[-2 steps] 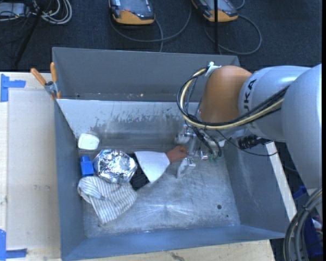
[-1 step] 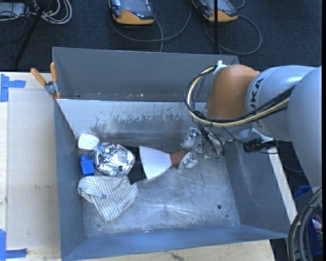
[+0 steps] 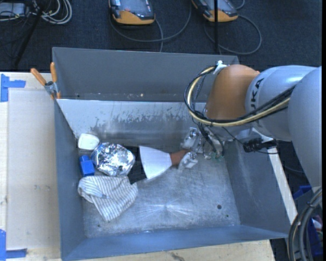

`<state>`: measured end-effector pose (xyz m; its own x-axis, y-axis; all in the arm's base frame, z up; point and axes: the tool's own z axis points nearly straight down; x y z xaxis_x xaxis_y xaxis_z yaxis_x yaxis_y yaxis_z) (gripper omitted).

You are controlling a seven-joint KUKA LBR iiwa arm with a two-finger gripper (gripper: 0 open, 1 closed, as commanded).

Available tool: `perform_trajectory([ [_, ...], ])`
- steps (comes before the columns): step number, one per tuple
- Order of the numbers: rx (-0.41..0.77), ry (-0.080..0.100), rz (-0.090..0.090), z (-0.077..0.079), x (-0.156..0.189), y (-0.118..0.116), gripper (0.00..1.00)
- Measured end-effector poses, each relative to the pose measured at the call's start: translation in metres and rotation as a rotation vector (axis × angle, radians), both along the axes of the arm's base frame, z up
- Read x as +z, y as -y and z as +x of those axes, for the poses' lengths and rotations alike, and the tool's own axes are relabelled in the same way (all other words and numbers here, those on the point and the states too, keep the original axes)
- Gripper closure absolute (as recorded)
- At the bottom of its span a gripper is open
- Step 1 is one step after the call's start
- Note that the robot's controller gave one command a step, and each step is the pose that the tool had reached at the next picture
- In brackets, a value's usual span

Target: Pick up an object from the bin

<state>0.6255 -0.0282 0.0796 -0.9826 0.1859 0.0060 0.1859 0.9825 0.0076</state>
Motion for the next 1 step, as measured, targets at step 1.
perform_trajectory([
  [1,0.002,0.01,-0.009,0.0016,0.0591,-0.0004,1.0],
])
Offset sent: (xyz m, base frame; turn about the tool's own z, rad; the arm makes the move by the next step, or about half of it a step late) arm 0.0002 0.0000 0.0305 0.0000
